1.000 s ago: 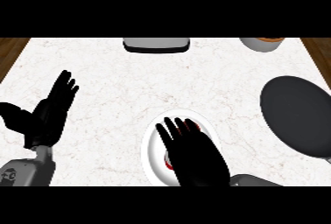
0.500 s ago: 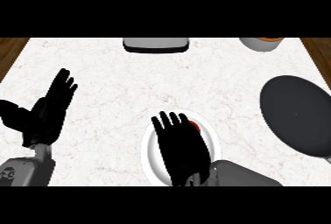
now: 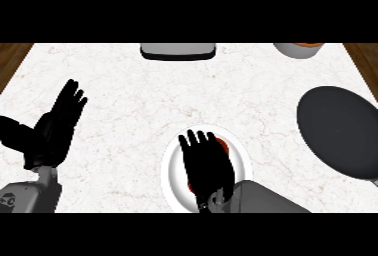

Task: Pick the can from the plate and place it in the pan

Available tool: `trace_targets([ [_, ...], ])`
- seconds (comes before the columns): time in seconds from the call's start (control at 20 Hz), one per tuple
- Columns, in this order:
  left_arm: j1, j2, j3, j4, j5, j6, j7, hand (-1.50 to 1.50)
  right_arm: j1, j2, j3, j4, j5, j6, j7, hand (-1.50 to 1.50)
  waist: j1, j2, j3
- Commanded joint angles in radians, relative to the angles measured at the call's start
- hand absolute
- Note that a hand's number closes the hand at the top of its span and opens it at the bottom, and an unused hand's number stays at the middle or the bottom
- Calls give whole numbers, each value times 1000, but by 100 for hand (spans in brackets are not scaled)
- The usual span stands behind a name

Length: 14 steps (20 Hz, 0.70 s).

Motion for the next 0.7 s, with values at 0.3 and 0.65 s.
trace_targets([
  [0.3, 10, -11, 40, 18, -12, -45, -20, 0, 91, 98, -30, 55, 146, 42, 41, -150, 0, 0, 0],
  [0.65, 15, -18, 39, -49, -34, -46, 40, 0, 66, 154, -77, 265, 183, -21, -85, -150, 8, 2, 1],
])
